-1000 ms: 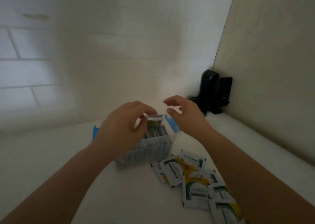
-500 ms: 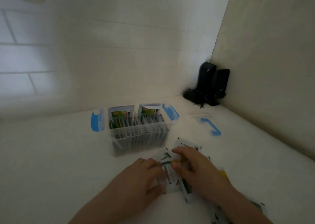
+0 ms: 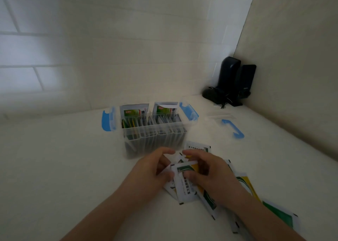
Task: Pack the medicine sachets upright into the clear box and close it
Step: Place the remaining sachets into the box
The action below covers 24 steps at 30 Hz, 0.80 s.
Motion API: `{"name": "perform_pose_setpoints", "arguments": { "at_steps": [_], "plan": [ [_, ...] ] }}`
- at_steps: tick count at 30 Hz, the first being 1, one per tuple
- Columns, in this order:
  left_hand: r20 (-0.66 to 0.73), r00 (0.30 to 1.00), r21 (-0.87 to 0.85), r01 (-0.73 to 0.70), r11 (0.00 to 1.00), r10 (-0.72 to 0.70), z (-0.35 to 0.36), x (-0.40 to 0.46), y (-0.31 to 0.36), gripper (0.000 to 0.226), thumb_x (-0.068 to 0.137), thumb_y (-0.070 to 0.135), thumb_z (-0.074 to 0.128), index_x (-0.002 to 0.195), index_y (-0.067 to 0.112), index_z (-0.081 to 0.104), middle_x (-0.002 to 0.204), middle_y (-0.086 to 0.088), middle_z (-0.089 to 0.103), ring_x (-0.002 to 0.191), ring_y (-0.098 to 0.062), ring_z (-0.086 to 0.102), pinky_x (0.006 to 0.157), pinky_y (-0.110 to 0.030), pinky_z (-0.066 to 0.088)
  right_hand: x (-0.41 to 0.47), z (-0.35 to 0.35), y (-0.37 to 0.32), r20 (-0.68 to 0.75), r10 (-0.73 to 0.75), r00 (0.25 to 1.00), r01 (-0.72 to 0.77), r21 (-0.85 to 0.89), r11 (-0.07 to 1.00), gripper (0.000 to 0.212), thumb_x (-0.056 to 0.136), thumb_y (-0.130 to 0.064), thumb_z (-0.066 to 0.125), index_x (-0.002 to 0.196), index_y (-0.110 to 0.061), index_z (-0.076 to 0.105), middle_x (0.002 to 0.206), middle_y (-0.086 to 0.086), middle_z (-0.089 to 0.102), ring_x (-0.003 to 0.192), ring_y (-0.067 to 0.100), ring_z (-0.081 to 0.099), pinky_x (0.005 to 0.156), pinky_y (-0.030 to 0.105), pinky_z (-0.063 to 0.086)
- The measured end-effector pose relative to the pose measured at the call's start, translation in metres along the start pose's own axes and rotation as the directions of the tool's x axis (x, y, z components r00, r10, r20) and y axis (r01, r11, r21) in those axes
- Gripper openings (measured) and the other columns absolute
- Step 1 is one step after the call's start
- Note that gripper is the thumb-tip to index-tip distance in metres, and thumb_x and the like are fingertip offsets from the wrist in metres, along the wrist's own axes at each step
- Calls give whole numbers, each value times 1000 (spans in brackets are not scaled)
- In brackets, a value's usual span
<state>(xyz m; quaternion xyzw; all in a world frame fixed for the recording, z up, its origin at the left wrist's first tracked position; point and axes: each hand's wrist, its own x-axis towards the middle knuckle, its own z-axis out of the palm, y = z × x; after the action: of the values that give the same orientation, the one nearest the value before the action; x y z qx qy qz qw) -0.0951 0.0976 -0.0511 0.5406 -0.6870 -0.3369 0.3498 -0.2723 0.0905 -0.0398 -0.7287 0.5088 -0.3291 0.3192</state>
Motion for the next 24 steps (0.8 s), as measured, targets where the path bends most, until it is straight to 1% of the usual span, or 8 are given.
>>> {"name": "perform_pose_setpoints", "arguments": {
  "at_steps": [3, 5, 8, 10, 14, 18, 22, 24],
  "plan": [
    [-7, 996, -149, 84, 985, -86, -9, 0, 3, 42, 83, 8, 60, 90, 48, 50, 92, 16, 63, 84, 1, 62, 67, -8, 49, 2, -6, -1, -111, 0, 994, 7, 65, 998, 26, 80, -11, 66, 91, -33, 62, 90, -11, 66, 80, -6, 62, 64, 5, 48],
    [-6, 989, -242, 143, 960, -149, -13, 0, 6, 37, 84, 6, 59, 83, 43, 57, 87, 16, 68, 81, -1, 66, 66, -10, 49, 3, -13, -1, -161, 69, 984, -42, 168, 985, 12, 81, -12, 65, 82, -24, 66, 82, -3, 71, 73, 4, 67, 63, 14, 52],
    [3, 976, -333, 207, 920, -219, -13, -2, 9, 31, 84, 6, 57, 85, 36, 62, 87, 12, 72, 80, -6, 69, 69, -19, 55, 3, -18, 0, -114, 214, 970, -134, 483, 865, 4, 80, -12, 63, 83, -12, 65, 84, 9, 74, 76, 23, 70, 70, 34, 56],
    [3, 971, -382, 221, 898, -238, -12, -2, 11, 28, 85, 5, 56, 90, 31, 63, 94, 7, 73, 86, -10, 70, 76, -27, 56, 2, -18, 0, -61, 241, 968, -154, 616, 772, 11, 76, -14, 62, 87, -9, 64, 87, 11, 74, 80, 27, 70, 73, 38, 56],
    [14, 974, -481, 207, 852, -228, -12, -1, 11, 30, 86, 1, 53, 92, 28, 63, 89, 11, 75, 81, -6, 71, 69, -20, 55, 1, -16, -4, -22, 221, 975, -160, 621, 767, 12, 83, -4, 57, 95, -6, 58, 91, 7, 75, 81, 24, 71, 64, 32, 58],
    [38, 975, -541, 204, 816, -218, -10, -2, 13, 28, 86, -1, 52, 95, 23, 64, 87, 5, 76, 79, -11, 72, 71, -22, 58, 0, -10, -6, 5, 210, 978, -171, 598, 783, 19, 83, 1, 57, 98, -9, 51, 92, 4, 75, 78, 20, 71, 60, 28, 58],
    [26, 982, -564, 171, 808, -189, -11, -2, 13, 26, 86, 3, 53, 97, 23, 64, 88, 4, 76, 79, -12, 72, 66, -19, 57, 0, -13, -5, -37, 178, 983, -132, 532, 837, 23, 83, 1, 57, 102, -13, 56, 92, 3, 74, 75, 17, 71, 56, 23, 56],
    [-20, 983, -541, 142, 829, -182, -13, -2, 13, 22, 85, 9, 56, 97, 26, 63, 87, 6, 76, 77, -11, 72, 66, -22, 57, -1, -14, -5, -45, 149, 988, -110, 471, 875, 27, 83, 0, 58, 102, -18, 60, 93, 0, 74, 77, 15, 70, 58, 22, 56]
  ]
}}
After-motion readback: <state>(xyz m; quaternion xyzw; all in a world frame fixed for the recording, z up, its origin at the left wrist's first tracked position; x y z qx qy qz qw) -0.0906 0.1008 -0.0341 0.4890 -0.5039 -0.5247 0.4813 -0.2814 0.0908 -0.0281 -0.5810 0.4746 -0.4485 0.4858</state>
